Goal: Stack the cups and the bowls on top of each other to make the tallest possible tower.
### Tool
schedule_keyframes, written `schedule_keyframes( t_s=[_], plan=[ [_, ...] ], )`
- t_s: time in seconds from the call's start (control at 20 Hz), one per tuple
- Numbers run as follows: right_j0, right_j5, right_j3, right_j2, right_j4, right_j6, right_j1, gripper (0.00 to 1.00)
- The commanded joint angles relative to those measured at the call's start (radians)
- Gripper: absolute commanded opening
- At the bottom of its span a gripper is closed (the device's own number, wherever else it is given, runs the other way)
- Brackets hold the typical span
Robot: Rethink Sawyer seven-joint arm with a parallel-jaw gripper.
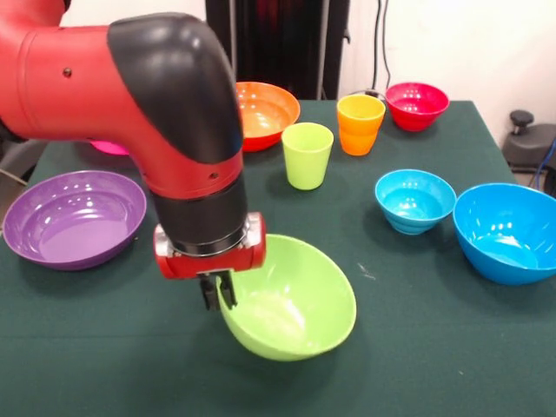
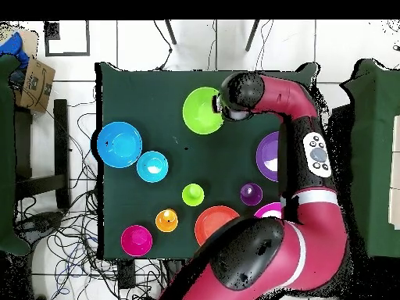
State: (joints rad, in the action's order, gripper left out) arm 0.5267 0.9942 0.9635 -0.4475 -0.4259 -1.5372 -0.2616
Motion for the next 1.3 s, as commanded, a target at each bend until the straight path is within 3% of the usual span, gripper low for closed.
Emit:
schedule_keyframes(
  t_s=[0.05,0.4,0.65,1.3],
  plan=[
    [-0.057,-0.006,0.098,0.071,-0.048,-0.024,-0.085,0.0],
    [-0.138,0.003,0.068,0.192,-0.098,-0.11,-0.129,0.0],
    [-0.218,0.057,-0.011,0.297,-0.144,-0.158,-0.135,0.0],
    [-0.33,0.088,-0.085,0.461,-0.128,-0.228,-0.106,0.0]
  ],
)
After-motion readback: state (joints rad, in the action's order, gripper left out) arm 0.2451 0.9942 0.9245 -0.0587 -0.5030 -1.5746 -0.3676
